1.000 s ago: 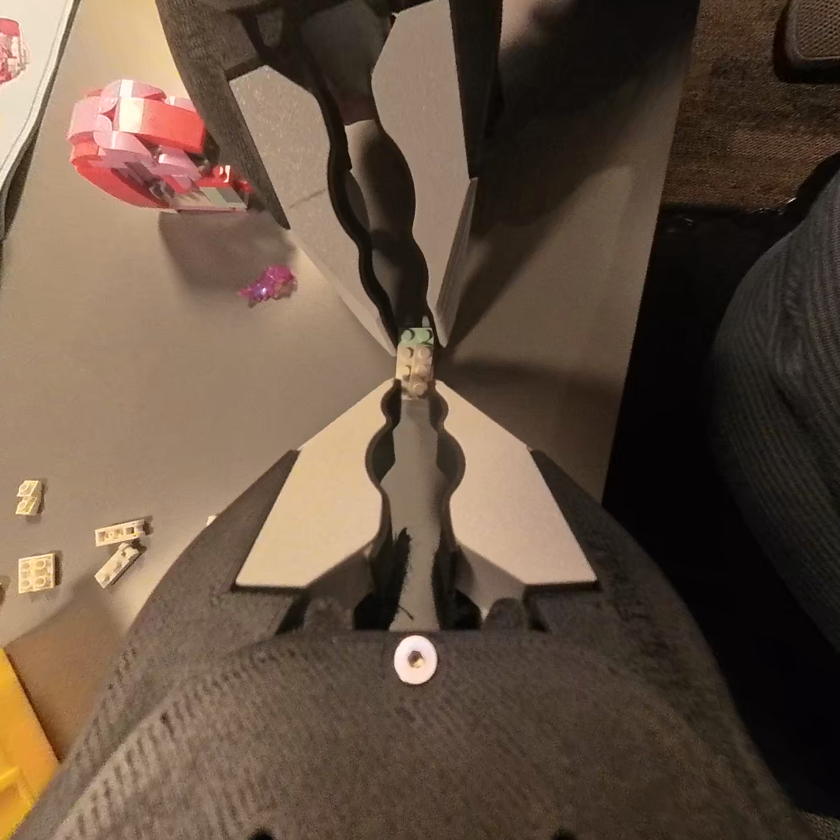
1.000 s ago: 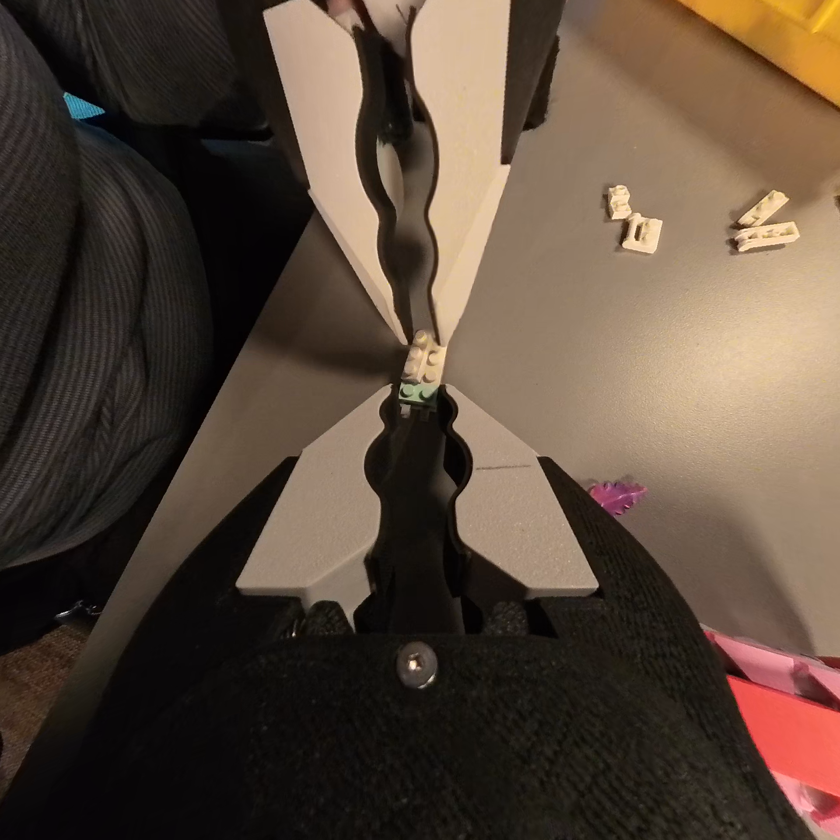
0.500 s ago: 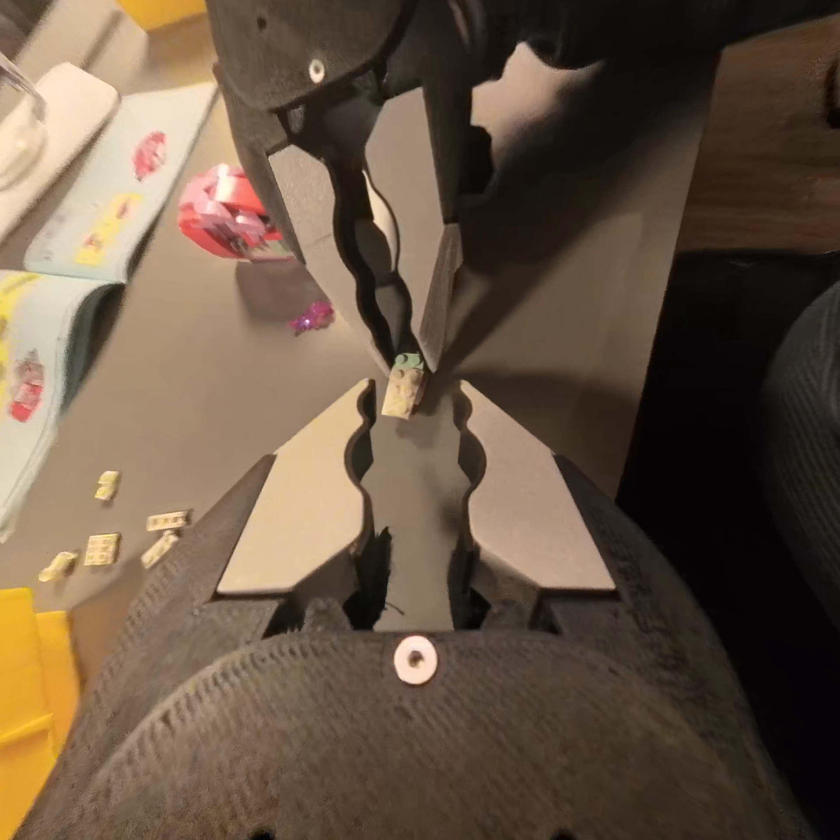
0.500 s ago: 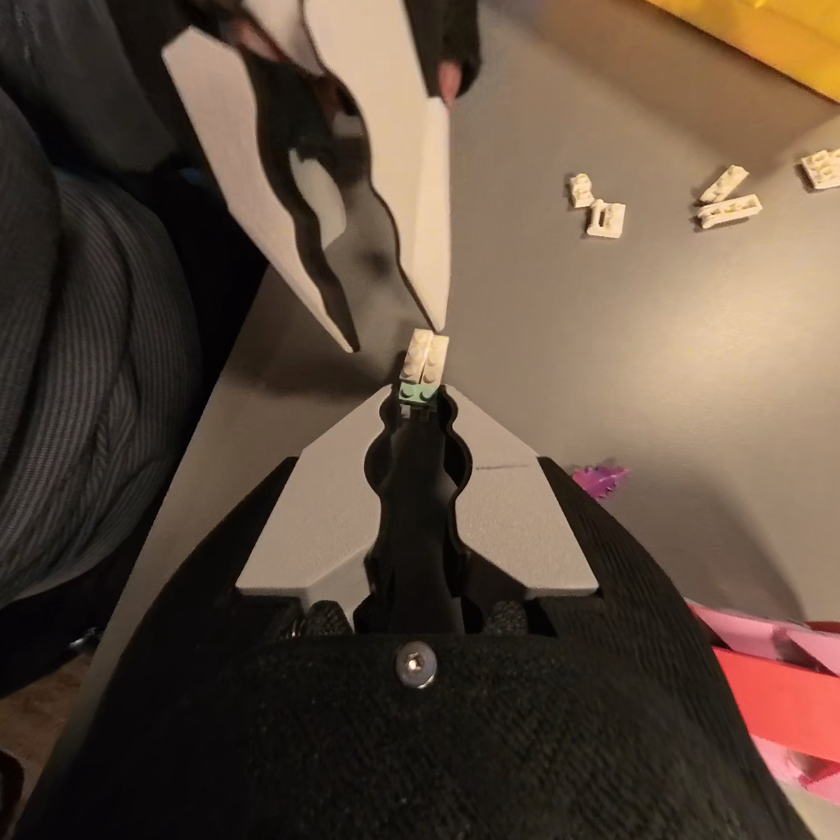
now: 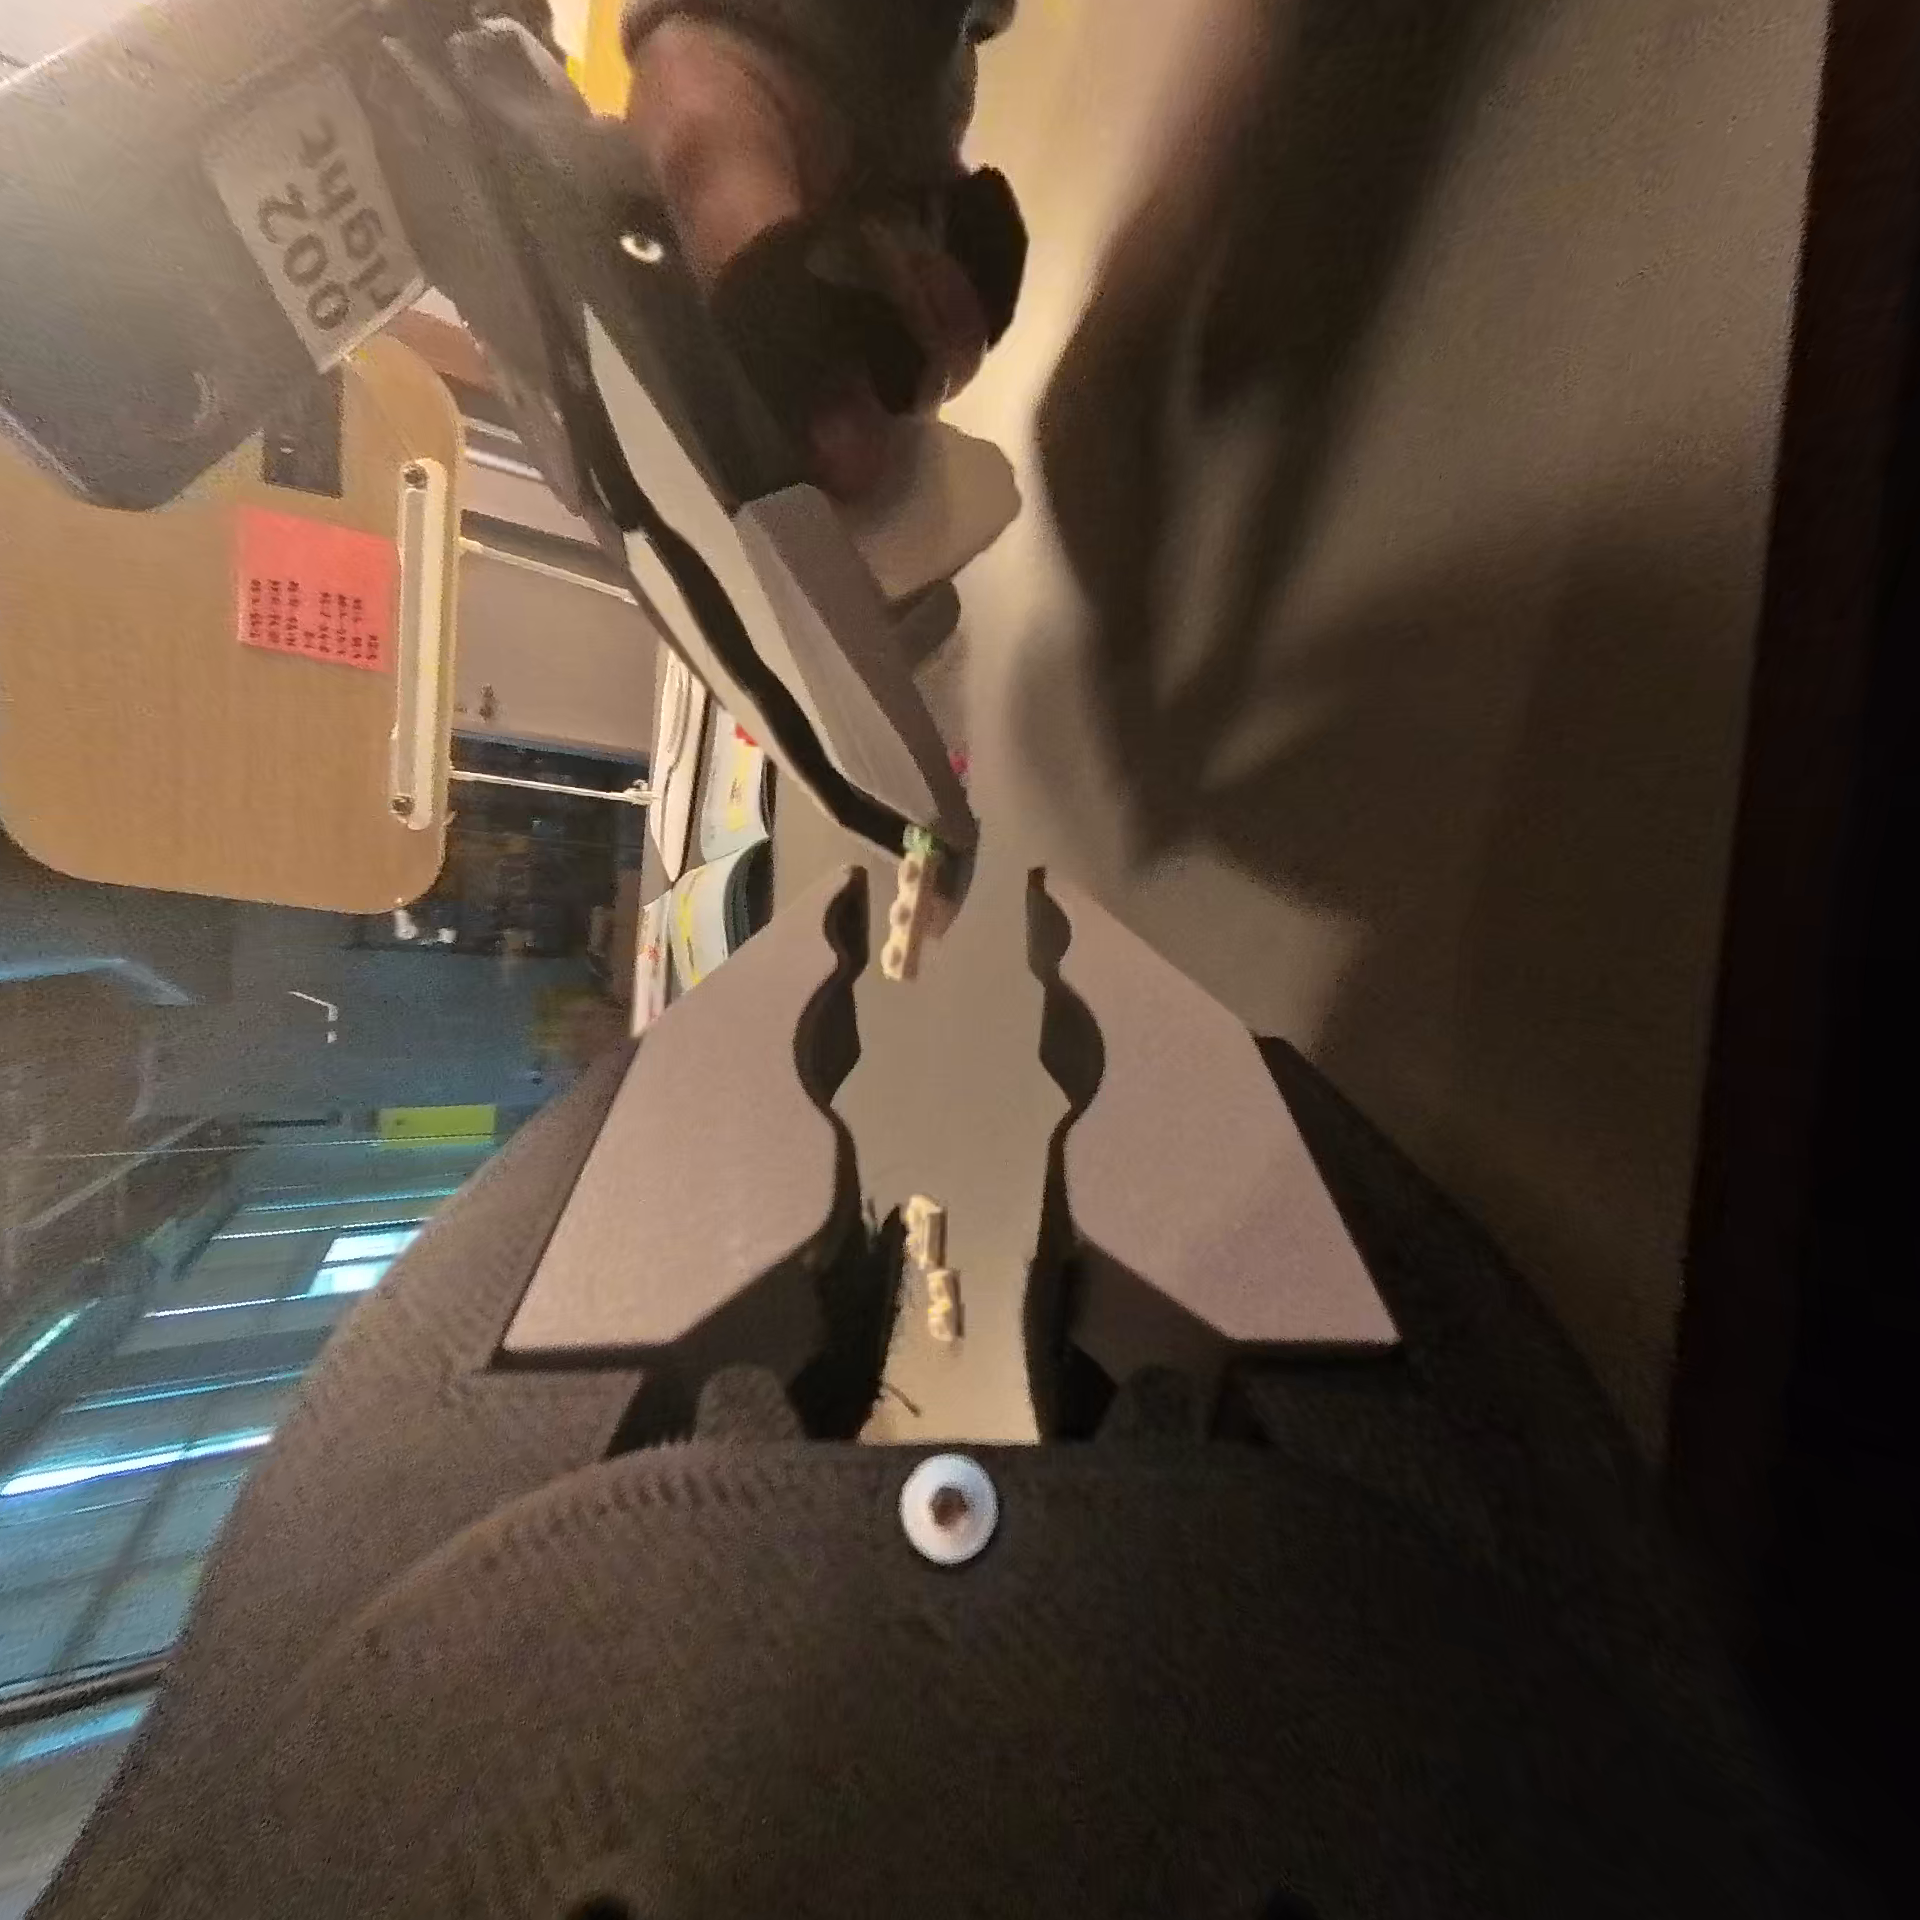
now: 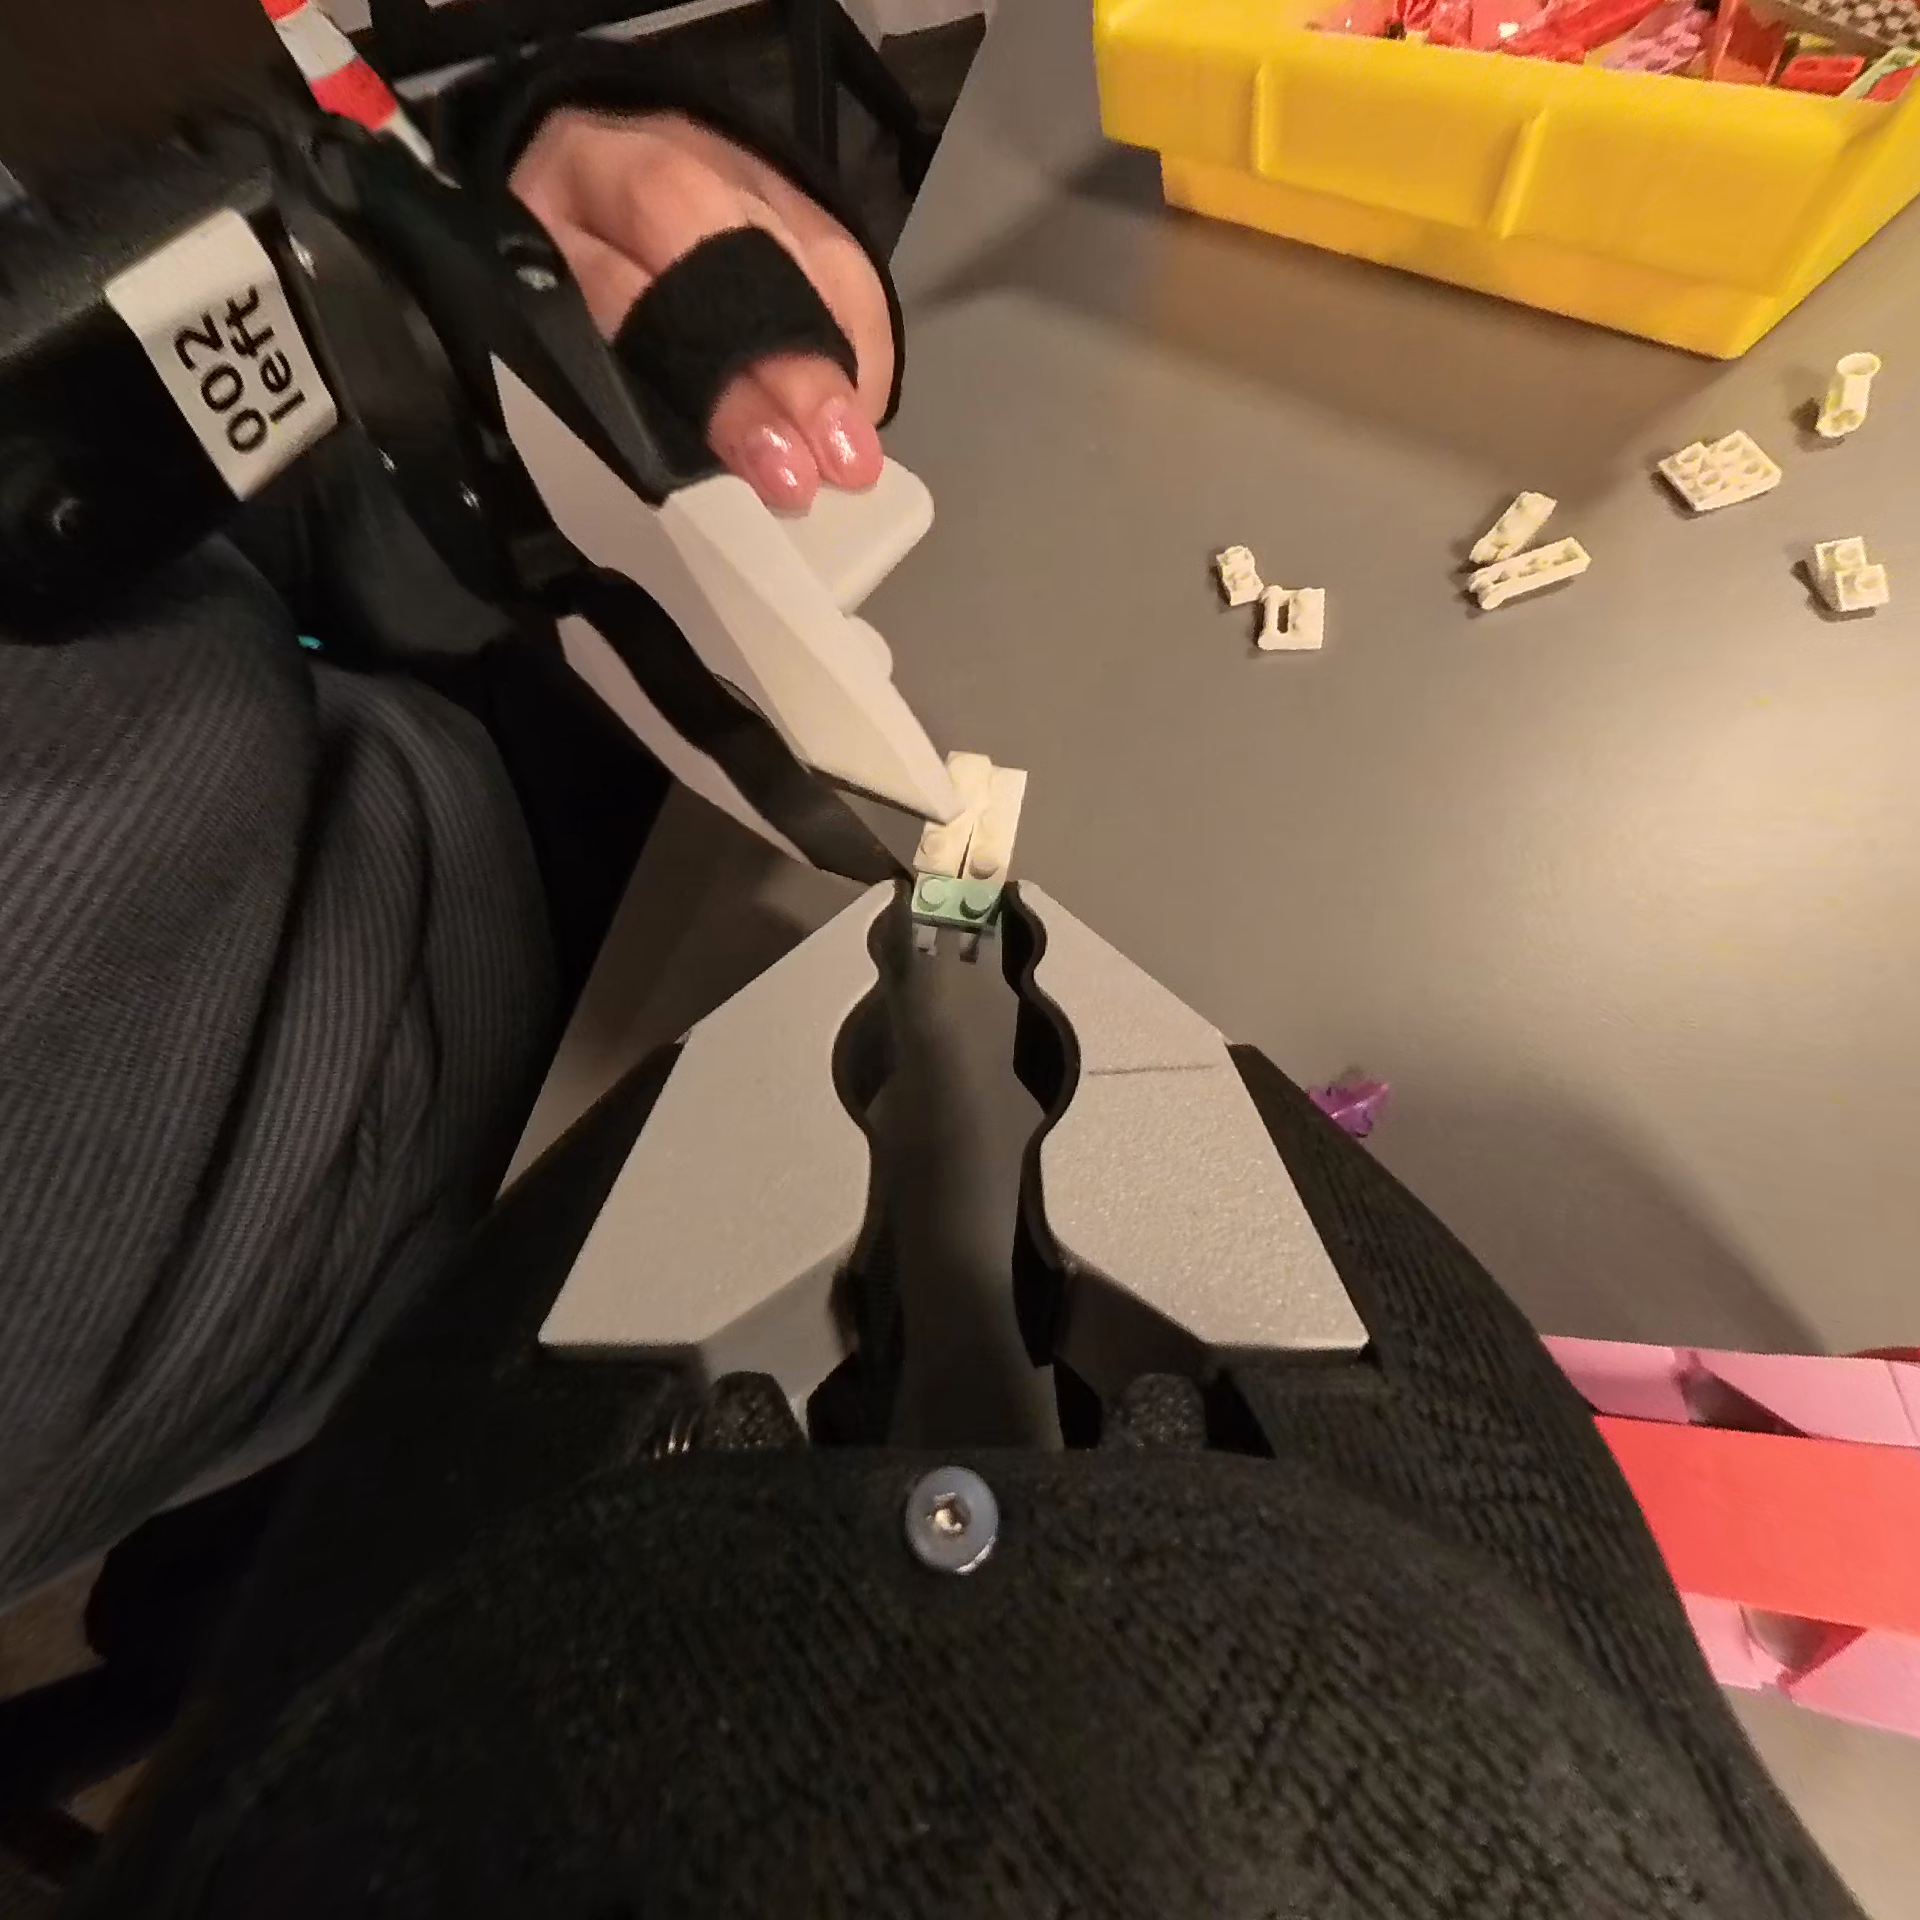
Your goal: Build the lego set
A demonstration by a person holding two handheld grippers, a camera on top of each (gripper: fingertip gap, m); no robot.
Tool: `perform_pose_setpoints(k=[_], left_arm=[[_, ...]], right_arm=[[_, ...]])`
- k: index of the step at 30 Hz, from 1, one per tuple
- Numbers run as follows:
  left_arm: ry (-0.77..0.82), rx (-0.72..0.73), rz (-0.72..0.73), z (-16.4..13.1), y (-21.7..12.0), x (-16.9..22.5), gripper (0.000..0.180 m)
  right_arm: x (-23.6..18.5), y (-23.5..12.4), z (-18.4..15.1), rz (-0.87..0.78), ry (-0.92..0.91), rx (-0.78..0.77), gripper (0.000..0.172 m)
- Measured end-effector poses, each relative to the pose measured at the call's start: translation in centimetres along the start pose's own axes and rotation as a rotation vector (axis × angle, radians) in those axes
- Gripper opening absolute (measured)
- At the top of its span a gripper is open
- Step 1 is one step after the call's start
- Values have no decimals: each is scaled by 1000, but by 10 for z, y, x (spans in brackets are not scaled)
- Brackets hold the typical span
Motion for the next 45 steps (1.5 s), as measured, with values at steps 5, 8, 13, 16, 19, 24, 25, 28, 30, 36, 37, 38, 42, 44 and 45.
perform_pose_setpoints(k=[5, 8, 13, 16, 19, 24, 25, 28, 30, 36, 37, 38, 42, 44, 45], left_arm=[[66, -8, 58, 0, 3, 2, 25], [86, -30, 77, 0, 6, 2, 20], [97, -48, 129, 1, 7, -1, 12], [126, -56, 156, 2, 5, -3, 11], [163, -77, 135, 1, 7, -2, 10], [188, -101, 111, -2, 10, -1, 9], [180, -96, 111, -2, 10, 0, 10], [71, -50, 60, -4, 12, 2, 10], [-13, -22, 33, -6, 10, 1, 21], [42, -70, 56, -15, 11, -3, 28], [60, -61, 57, -12, 11, -2, 29], [76, -55, 57, -10, 11, -1, 29], [131, -67, 72, -6, 16, 2, 23], [167, -73, 105, -6, 16, -1, 11], [182, -81, 115, -6, 16, -1, 11]], right_arm=[[0, -2, 2, 12, 13, 19, 16], [0, -1, 0, 8, 13, 8, 16], [1, -3, 1, 19, 34, 20, 16], [0, -5, 3, 28, 41, 40, 16], [1, -4, 2, 18, 38, 26, 16], [4, -1, -1, -7, 32, 7, 15], [4, -1, -1, -10, 29, 5, 15], [5, 2, -4, -23, 11, -16, 16], [3, 2, -2, -11, 6, -3, 16], [-1, 2, 0, 13, -6, 2, 16], [-2, 2, 0, 14, -7, 2, 16], [-2, 2, 0, 18, -6, 5, 16], [-3, 1, 2, 28, -4, 14, 16], [-4, 2, 1, 28, -6, 3, 16], [-3, 2, 1, 25, -4, 6, 16]])
Point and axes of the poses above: each gripper's, where its closed fingertips meet, y out along the fingers, z out of its top, x = y × z across the jaws, the point moved 4 cm from there along -y, back along the fingers, and after that the axes turned 6 degrees about -x, right-handed, at the moved point
